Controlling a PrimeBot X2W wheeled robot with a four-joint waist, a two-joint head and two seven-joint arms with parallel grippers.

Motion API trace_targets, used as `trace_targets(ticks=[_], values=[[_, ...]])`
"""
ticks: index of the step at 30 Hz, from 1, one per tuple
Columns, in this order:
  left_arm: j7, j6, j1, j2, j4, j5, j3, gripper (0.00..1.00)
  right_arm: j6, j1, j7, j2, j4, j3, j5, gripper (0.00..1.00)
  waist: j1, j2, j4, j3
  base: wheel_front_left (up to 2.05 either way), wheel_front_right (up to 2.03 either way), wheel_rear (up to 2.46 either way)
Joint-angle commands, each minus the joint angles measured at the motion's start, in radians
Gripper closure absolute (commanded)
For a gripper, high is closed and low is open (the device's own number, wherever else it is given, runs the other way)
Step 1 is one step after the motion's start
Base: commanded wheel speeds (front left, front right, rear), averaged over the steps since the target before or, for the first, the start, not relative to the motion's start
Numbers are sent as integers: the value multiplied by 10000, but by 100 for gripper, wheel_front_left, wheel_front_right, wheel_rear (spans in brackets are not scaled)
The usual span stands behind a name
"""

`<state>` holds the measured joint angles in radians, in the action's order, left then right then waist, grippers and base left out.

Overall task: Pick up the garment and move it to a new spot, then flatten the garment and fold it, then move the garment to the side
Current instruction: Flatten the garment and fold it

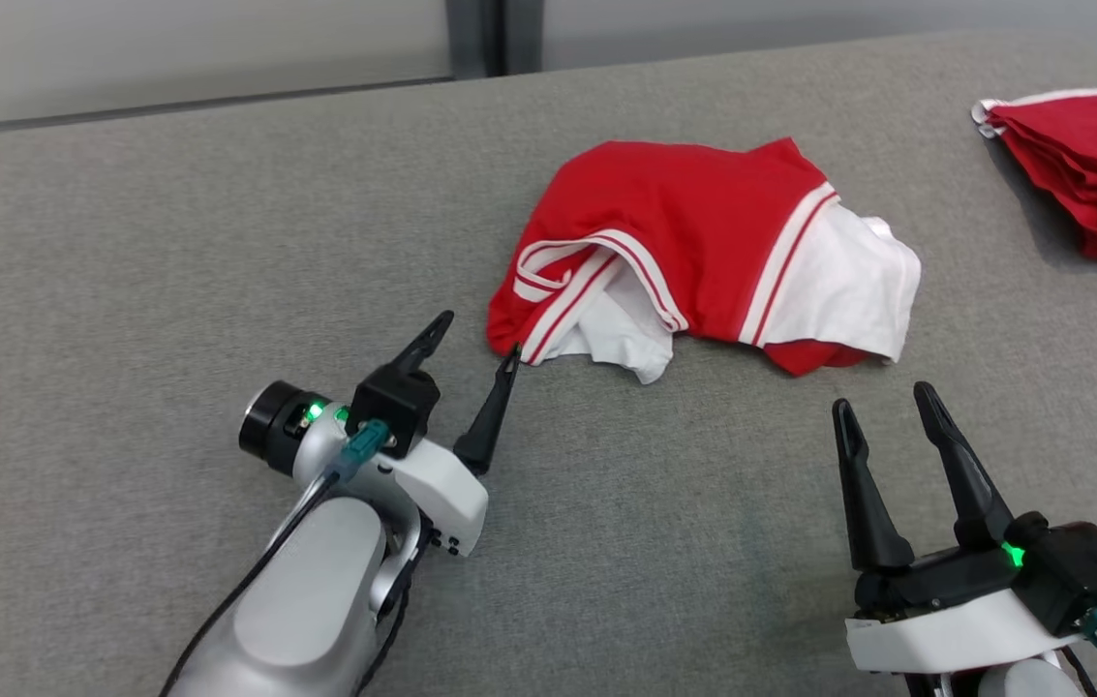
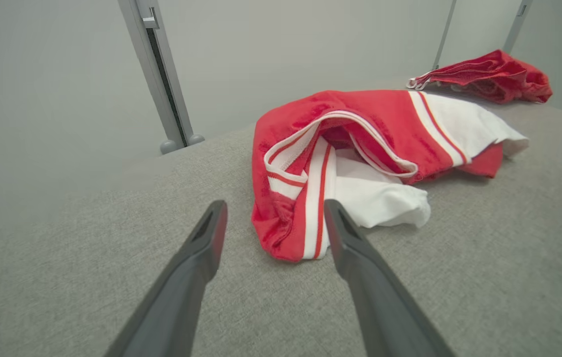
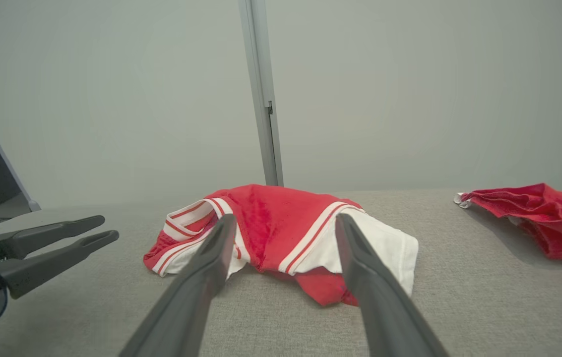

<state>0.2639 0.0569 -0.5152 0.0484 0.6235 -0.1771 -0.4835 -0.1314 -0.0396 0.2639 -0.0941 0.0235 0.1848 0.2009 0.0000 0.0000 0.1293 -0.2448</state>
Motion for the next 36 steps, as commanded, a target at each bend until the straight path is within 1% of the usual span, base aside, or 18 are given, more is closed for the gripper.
trace_targets(ticks=[1,7,11,12,13,16,18,19,20,21,22,23,27,29,33,36], values=[[5,-98,-381,42,249,-122,-84,0,16,-161,5,-15,-16,41,86,0,0,0,594,-578,0,0,0],[5,-531,-1725,45,1859,-780,-355,0,16,-473,5,66,-50,180,129,0,0,0,1147,-1049,0,0,0],[3,-597,-2237,51,2541,-1030,-307,0,16,-534,6,115,-60,207,161,0,0,0,1331,-1225,0,0,0],[2,-550,-2333,48,2702,-1085,-301,56,16,-549,6,119,-50,205,171,0,0,0,1351,-1249,0,0,0],[3,-462,-2419,49,2799,-1151,-293,100,16,-564,6,125,-44,210,175,0,0,0,1371,-1268,0,0,0],[2,-210,-2636,46,3072,-1271,-299,100,14,-585,5,141,-10,197,158,0,0,0,1396,-1272,0,0,0],[3,35,-2750,37,2754,-1322,-361,100,14,-610,6,154,-4,149,164,0,0,0,1385,-1211,0,0,0],[3,35,-2750,37,2754,-1322,-361,100,14,-610,6,154,-4,149,164,0,0,0,1385,-1211,0,0,0],[8,148,-2775,25,2469,-1318,-450,100,16,-612,6,162,-1,122,169,0,0,0,1376,-1148,0,0,0],[8,315,-2795,28,1710,-1473,-610,100,16,-594,5,190,39,94,175,0,0,0,1369,-983,0,0,0],[8,315,-2795,28,1710,-1473,-610,100,16,-594,5,190,39,94,175,0,0,0,1369,-983,0,0,0],[8,483,-2788,38,866,-1788,-867,100,16,-566,6,238,85,106,225,0,0,0,1404,-766,0,0,0],[9,664,-3250,28,-492,-3101,-1790,100,16,-504,5,321,151,181,268,0,0,0,1630,-273,0,0,0],[-236,712,-3740,34,-1006,-3890,-2308,100,14,-439,5,360,144,202,299,0,0,0,1788,-64,0,0,0],[-829,720,-4954,41,-1916,-5757,-2897,100,16,-350,6,410,3,103,419,0,0,0,2283,269,0,0,0],[-1078,566,-5938,31,-2314,-6916,-3152,100,14,-218,6,414,-205,-92,726,0,0,0,2746,437,0,0,0]])
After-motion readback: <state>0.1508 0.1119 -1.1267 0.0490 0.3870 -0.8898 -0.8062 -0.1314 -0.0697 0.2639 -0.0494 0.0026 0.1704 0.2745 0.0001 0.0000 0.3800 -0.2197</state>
